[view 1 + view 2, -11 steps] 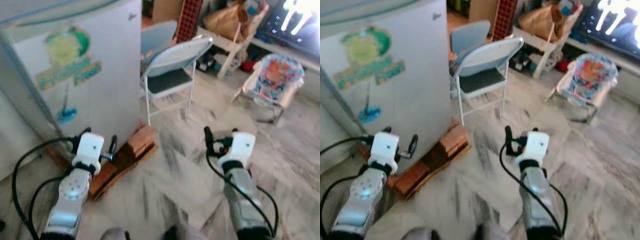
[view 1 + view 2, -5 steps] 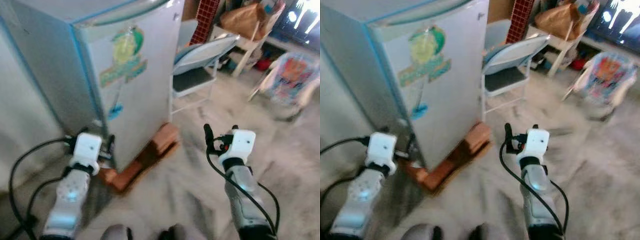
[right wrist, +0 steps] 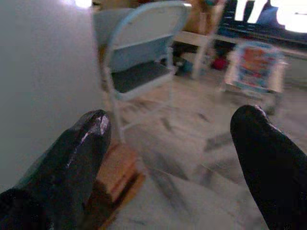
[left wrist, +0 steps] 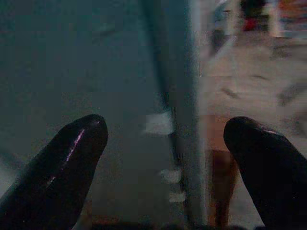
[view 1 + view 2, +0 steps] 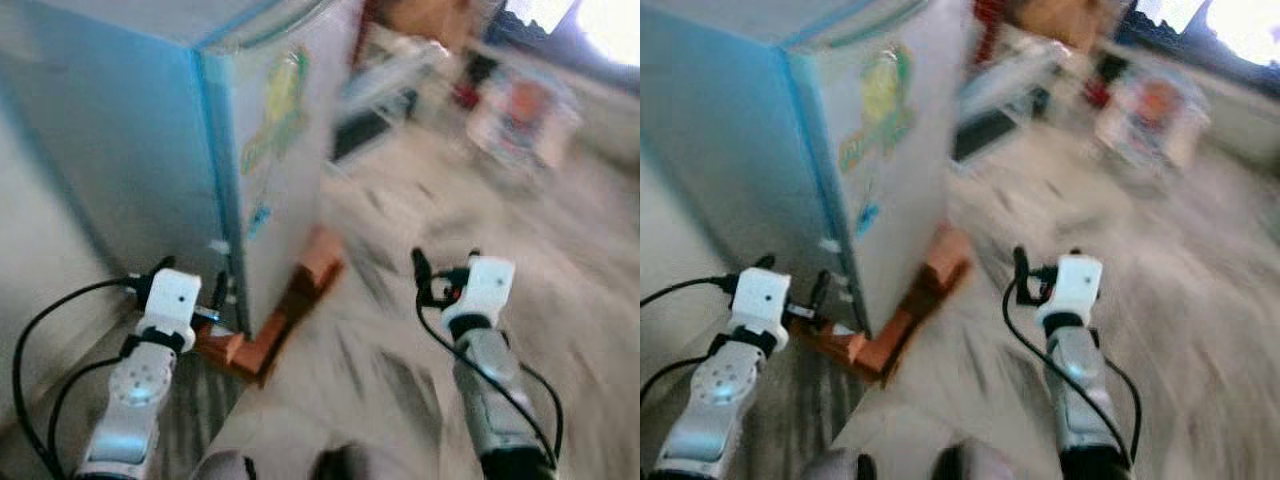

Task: Restocking fridge

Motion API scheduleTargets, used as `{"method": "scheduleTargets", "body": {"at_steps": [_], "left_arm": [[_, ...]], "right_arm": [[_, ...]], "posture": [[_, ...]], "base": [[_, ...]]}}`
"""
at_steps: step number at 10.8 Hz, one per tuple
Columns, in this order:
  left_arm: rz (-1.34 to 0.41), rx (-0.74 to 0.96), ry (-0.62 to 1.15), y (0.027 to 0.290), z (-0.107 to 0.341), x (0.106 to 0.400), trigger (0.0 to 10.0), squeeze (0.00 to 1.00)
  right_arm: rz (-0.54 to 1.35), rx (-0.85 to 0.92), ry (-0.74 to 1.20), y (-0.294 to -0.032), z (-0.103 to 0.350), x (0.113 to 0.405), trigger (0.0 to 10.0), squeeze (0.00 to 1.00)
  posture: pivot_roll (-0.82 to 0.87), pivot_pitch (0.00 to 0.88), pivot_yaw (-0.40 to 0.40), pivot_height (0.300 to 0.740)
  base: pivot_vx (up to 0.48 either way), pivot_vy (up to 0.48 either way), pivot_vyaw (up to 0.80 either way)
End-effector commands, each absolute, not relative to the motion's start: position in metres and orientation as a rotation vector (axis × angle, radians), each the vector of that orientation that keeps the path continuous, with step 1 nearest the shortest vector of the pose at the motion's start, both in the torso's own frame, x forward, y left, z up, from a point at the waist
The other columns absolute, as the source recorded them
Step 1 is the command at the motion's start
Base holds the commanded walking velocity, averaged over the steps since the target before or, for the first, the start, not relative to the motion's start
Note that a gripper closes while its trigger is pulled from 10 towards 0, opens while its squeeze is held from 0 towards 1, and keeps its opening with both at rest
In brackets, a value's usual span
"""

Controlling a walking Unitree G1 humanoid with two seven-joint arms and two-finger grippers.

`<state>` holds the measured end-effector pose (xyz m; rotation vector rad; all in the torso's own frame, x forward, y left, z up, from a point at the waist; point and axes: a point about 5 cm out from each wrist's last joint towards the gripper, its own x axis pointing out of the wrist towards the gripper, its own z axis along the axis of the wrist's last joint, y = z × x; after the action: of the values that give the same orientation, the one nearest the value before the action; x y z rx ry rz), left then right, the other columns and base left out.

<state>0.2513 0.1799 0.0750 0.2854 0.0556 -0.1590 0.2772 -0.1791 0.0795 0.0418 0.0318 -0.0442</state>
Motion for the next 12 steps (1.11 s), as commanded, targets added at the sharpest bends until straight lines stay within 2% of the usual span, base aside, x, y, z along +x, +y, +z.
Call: {"method": "scheduleTargets", "body": {"at_steps": [1,8,10,12], "left_arm": [[-0.21,0.273,0.027,0.167,0.078,0.249,10.0,0.0],[-0.103,0.202,0.041,0.18,0.077,0.25,10.0,0.0],[0.008,0.132,0.049,0.192,0.077,0.254,10.0,0.0],[0.05,0.149,0.046,0.197,0.077,0.255,10.0,0.0]], "right_arm": [[-0.101,0.025,0.064,-0.195,0.073,0.274,10.0,0.0],[-0.066,0.019,0.059,-0.186,0.073,0.276,10.0,0.0],[-0.059,0.024,0.057,-0.184,0.073,0.277,10.0,0.0],[-0.052,0.024,0.061,-0.182,0.072,0.276,10.0,0.0]], "posture": [[0.11,0.095,-0.093,0.74],[0.12,0.099,-0.1,0.74],[0.13,0.094,-0.099,0.74],[0.13,0.094,-0.1,0.74]], "base": [[0.0,0.0,-0.8],[0.0,0.0,-0.74],[0.0,0.0,0.0],[0.0,0.0,0.0]]}}
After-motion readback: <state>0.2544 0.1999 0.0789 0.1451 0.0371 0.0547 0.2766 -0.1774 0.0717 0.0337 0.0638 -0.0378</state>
